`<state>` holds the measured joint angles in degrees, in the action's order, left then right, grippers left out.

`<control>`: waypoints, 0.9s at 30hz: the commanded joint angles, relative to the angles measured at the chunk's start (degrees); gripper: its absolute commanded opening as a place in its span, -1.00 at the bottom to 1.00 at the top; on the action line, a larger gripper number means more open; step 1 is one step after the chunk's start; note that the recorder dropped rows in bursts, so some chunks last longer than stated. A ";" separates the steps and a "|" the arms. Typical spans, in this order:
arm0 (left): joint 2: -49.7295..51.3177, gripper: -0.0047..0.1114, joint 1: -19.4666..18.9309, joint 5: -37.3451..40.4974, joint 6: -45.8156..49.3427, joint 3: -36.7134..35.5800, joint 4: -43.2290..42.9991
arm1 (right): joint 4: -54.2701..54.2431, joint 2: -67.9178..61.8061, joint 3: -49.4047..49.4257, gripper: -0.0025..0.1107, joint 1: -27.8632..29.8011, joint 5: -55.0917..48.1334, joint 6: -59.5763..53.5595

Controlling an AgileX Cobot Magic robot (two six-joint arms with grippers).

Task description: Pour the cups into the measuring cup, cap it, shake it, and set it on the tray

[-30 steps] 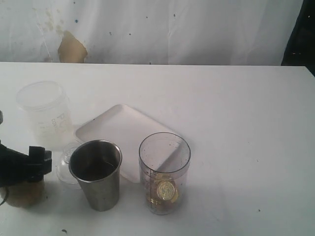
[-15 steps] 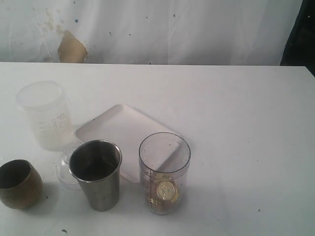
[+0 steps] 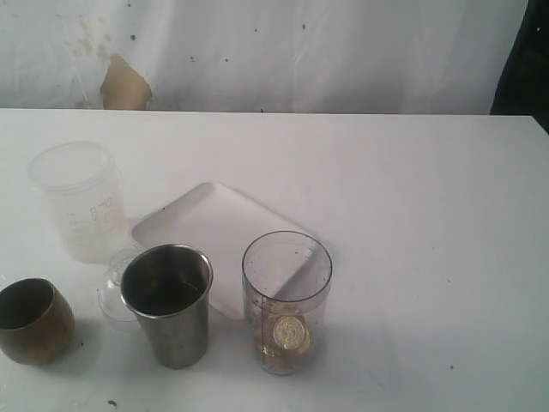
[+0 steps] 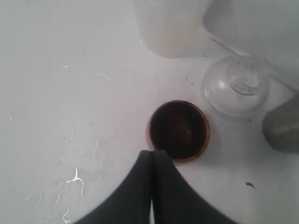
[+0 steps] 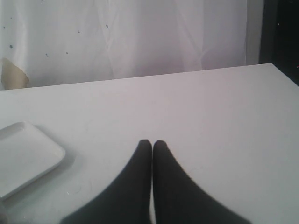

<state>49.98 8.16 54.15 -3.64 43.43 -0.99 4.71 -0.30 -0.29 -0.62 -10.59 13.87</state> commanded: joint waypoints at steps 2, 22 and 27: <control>-7.16 -0.92 -7.90 -15.97 -0.08 -7.58 7.40 | -0.01 0.30 0.29 -0.96 -0.04 0.31 0.09; -38.81 -0.92 -7.99 -20.39 -0.18 -16.80 11.09 | -0.12 0.30 0.29 -0.96 -0.04 0.31 0.09; -41.54 -0.92 -7.99 -24.44 4.80 -21.73 21.49 | -0.12 0.30 0.29 -0.96 -0.04 0.31 0.09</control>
<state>9.33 0.09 31.60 -3.12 24.69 13.26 4.71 -0.30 -0.29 -0.62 -10.59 13.87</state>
